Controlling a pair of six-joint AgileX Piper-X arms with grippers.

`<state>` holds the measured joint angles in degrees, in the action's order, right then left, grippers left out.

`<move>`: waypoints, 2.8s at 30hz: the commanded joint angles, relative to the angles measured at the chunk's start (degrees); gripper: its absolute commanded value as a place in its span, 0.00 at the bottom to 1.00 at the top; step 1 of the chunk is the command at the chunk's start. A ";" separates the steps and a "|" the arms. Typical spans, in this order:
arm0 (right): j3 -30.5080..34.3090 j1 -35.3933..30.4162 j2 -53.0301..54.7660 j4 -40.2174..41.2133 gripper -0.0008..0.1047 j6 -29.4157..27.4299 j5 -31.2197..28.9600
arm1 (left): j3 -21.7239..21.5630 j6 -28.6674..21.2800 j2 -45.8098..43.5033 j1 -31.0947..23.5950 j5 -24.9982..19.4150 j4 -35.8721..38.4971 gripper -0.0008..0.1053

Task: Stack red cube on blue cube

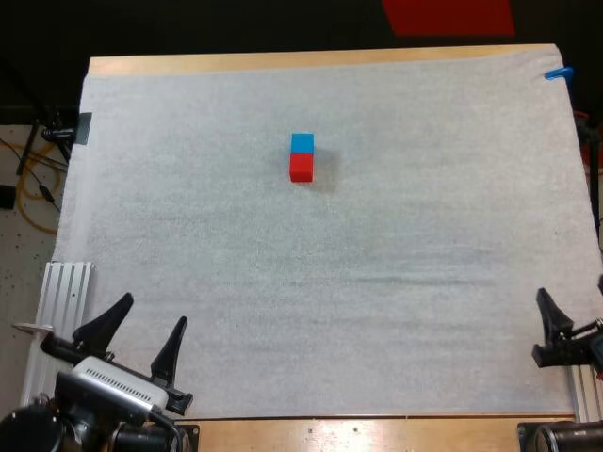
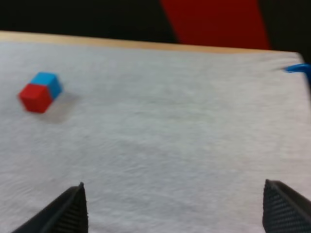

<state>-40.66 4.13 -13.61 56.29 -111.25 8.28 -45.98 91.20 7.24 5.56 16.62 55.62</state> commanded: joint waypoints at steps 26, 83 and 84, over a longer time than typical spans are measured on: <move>-17.30 23.11 -42.00 -22.83 0.68 6.74 7.90 | -3.02 -0.30 7.49 5.60 -0.46 0.13 0.60; -67.65 37.44 -113.02 -16.02 0.68 36.55 -23.01 | -3.02 -0.14 7.49 5.60 -0.46 0.13 0.60; -67.65 37.42 -113.53 -16.29 0.68 36.55 -22.26 | -3.02 -0.14 7.49 5.60 -0.46 0.13 0.60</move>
<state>-107.67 41.54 -126.92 40.37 -74.65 -14.89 -48.43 90.93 14.59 10.94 16.62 56.22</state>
